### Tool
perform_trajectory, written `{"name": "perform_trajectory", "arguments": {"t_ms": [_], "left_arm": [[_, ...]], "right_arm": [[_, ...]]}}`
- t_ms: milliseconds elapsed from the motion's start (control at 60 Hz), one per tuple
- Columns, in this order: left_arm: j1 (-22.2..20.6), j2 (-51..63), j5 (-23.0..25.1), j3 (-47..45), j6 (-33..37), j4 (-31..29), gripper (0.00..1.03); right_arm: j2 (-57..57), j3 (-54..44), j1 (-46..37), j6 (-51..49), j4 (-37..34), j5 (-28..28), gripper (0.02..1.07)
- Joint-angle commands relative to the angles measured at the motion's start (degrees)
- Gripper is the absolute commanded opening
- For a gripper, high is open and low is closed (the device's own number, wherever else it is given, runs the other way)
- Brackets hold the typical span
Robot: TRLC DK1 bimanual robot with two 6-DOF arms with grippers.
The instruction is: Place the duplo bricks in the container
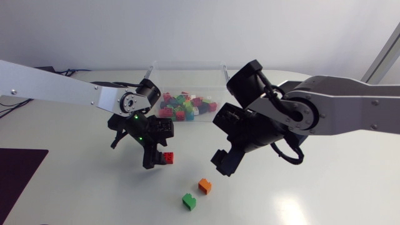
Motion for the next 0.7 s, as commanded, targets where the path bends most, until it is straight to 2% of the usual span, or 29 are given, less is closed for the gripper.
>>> {"name": "perform_trajectory", "arguments": {"t_ms": [0,133,150,250,300,317,333,367,433,450,483,533,683], "left_arm": [[-0.9,2.9,-0.6,2.2,1.5,-1.3,0.78],[-1.5,4.4,-0.6,3.7,1.3,-2.5,0.75],[-1.6,4.6,-0.6,3.9,1.2,-2.9,0.69],[-1.7,5.5,-0.6,4.6,1.0,-4.3,0.56],[-1.7,5.8,-0.6,4.8,1.0,-4.8,0.44],[-1.7,5.8,-0.6,4.8,1.0,-4.9,0.43],[-1.7,6.0,-0.6,5.1,0.9,-5.3,0.34],[-1.7,6.0,-0.6,5.2,0.9,-6.0,0.3],[-1.6,6.0,-0.5,5.2,0.8,-7.0,0.29],[-1.6,5.9,-0.5,5.2,0.2,-7.7,0.27],[-1.5,5.9,-0.5,5.6,-1.0,-8.4,0.22],[-1.3,5.9,-0.5,6.1,-1.2,-10.1,0.1],[-0.4,2.6,0.1,5.0,-1.8,-11.0,0.08]], "right_arm": [[1.6,-2.3,1.1,-0.9,-0.5,-0.1,1.02],[2.9,-3.3,2.5,0.7,-0.4,-0.2,1.02],[3.2,-3.4,2.8,1.0,-0.3,-0.2,1.02],[5.5,-3.5,4.5,3.4,-0.2,-0.2,1.02],[6.8,-3.3,5.4,4.2,0.2,-0.2,1.02],[6.8,-3.3,5.4,4.3,0.2,-0.2,1.02],[8.3,-2.9,6.1,5.4,0.3,-0.2,1.02],[9.7,-2.2,6.4,7.0,0.5,-0.2,1.02],[11.6,-1.1,7.1,8.5,0.4,-0.2,1.01],[12.5,-0.6,7.5,8.8,0.3,0.3,0.98],[12.8,-0.1,7.7,9.3,0.3,0.9,0.96],[13.5,0.7,7.8,9.9,0.2,1.1,0.93],[15.5,1.9,8.1,10.8,0.3,1.9,0.93]]}}
